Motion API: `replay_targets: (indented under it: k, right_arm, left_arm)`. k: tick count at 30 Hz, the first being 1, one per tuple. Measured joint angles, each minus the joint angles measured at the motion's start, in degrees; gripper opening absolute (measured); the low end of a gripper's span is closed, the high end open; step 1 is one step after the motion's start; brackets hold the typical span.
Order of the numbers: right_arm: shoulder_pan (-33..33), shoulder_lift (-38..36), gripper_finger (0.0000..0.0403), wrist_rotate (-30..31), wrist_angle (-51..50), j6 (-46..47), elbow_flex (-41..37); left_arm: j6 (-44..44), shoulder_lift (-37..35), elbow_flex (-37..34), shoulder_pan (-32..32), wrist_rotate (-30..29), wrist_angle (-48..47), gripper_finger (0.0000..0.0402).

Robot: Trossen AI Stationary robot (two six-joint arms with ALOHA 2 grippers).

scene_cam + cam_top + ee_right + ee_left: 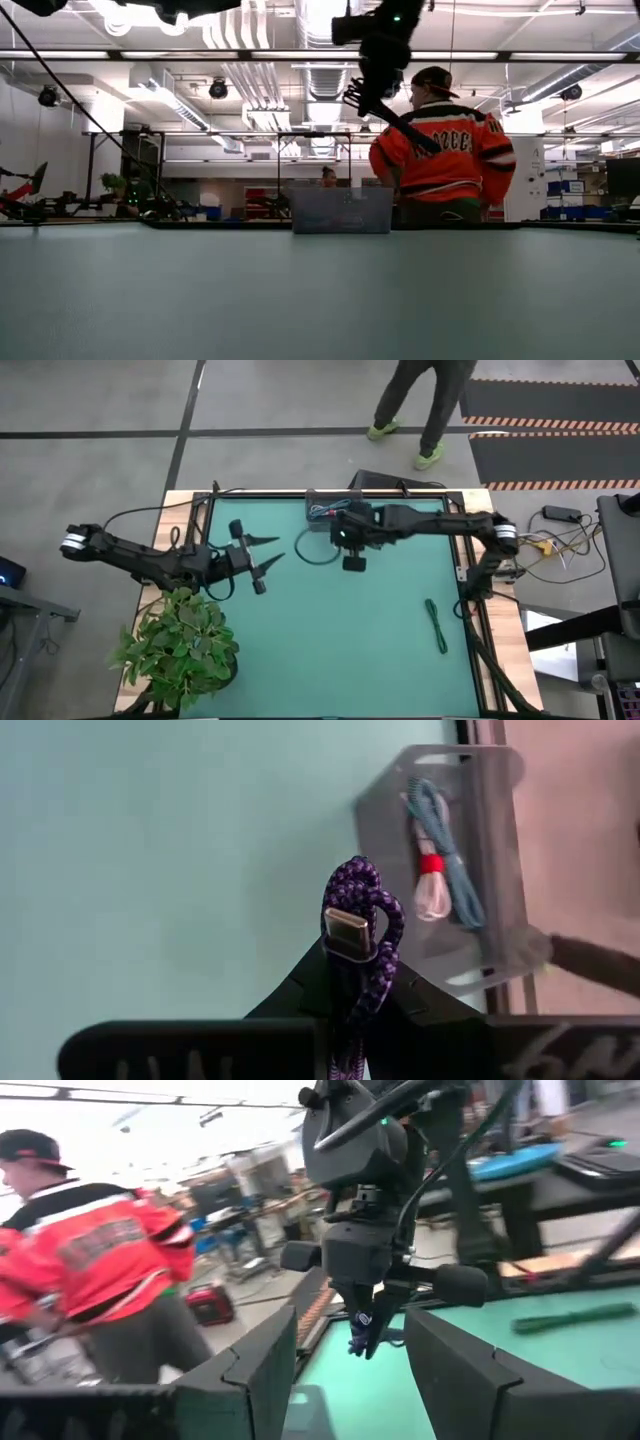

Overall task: Pick and place USB-C Cables
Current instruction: Put the violet charger cable into the black container

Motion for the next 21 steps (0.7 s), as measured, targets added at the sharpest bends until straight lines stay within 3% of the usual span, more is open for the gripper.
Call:
replay_targets:
  k: [10,21]
  right_arm:
    - [-7.8,11.7,0.0017,-2.8,-10.9,-5.5,20.8]
    - [-13.7,22.7,0.0017,-2.8,-15.0,-10.4,33.8]
  left_arm:
    - [-0.5,-5.1,-0.3,0.0,-2.8,-5.9,0.0171]
    - [-0.5,-5.8,-0.3,0.0,-3.1,-7.9,0.0171]
